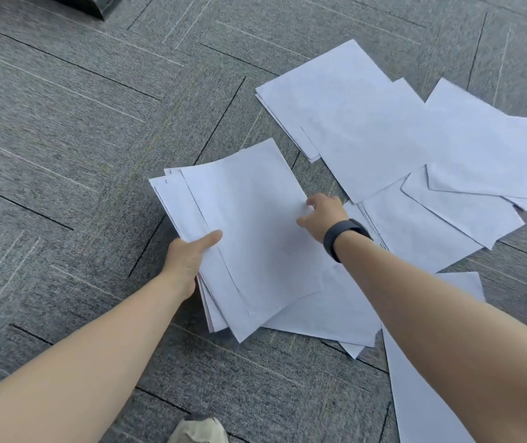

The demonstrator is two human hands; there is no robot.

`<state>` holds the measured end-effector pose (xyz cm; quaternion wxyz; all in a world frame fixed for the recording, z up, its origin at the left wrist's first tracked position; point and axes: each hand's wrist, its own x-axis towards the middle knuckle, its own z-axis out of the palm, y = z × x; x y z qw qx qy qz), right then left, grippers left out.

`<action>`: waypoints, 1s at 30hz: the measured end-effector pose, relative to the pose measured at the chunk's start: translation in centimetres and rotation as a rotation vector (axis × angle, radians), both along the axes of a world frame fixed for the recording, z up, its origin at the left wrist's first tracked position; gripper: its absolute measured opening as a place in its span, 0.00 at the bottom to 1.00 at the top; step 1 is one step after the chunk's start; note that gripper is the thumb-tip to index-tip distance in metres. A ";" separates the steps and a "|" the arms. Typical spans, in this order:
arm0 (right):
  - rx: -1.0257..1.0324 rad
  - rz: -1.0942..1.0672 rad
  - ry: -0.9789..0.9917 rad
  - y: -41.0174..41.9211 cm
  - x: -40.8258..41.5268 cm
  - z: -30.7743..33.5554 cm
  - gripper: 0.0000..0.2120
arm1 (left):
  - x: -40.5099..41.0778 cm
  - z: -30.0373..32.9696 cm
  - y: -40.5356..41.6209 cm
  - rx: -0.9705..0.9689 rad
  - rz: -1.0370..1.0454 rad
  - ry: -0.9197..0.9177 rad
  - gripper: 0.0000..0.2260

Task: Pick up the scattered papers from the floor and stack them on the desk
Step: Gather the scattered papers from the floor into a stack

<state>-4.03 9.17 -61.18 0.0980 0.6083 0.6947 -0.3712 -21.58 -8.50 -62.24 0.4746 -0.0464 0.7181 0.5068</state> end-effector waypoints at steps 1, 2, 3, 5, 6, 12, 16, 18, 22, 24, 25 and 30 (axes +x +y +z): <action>-0.012 0.002 0.017 -0.2 -0.2 0.2 0.16 | 0.1 0.0 0.1 0.015 -0.009 -0.016 0.12; -0.037 0.017 0.042 -0.5 -0.4 0.3 0.12 | 0.1 0.0 0.3 0.017 -0.023 -0.017 0.12; -0.073 0.051 0.067 -1.0 -0.5 0.2 0.09 | 0.1 -0.1 0.4 0.006 -0.032 -0.008 0.13; -0.145 0.076 0.126 -1.9 -0.6 -0.1 0.09 | 0.2 -0.3 0.6 -0.053 -0.044 0.045 0.14; -0.155 0.052 0.156 -2.1 -0.4 -0.2 0.10 | 0.1 -0.4 0.6 -0.080 -0.045 0.076 0.14; 0.156 0.282 -0.108 0.3 3.2 -0.2 0.24 | -2.7 -0.4 -0.8 -0.075 -0.046 0.147 0.10; 0.191 0.531 -0.268 -0.1 3.4 0.3 0.35 | -4.3 -0.2 -2.1 -0.037 0.018 0.138 0.10; 0.246 0.594 -0.303 -0.4 3.0 0.1 0.38 | -4.2 0.0 -2.5 -0.025 0.030 0.125 0.09; 0.248 0.592 -0.301 -0.3 2.8 -0.2 0.35 | -4.2 0.4 -2.7 -0.011 0.032 0.089 0.07; 0.223 0.579 -0.295 -0.2 2.7 -0.5 0.30 | -4.1 0.6 -2.6 0.006 0.025 0.076 0.06; 0.208 0.564 -0.283 -0.3 2.7 -0.5 0.26 | -4.1 0.7 -2.5 0.016 0.023 0.070 0.06; 0.182 0.423 -0.189 -0.3 3.3 0.9 0.01 | -4.1 1.6 -2.0 0.074 -0.013 0.040 0.07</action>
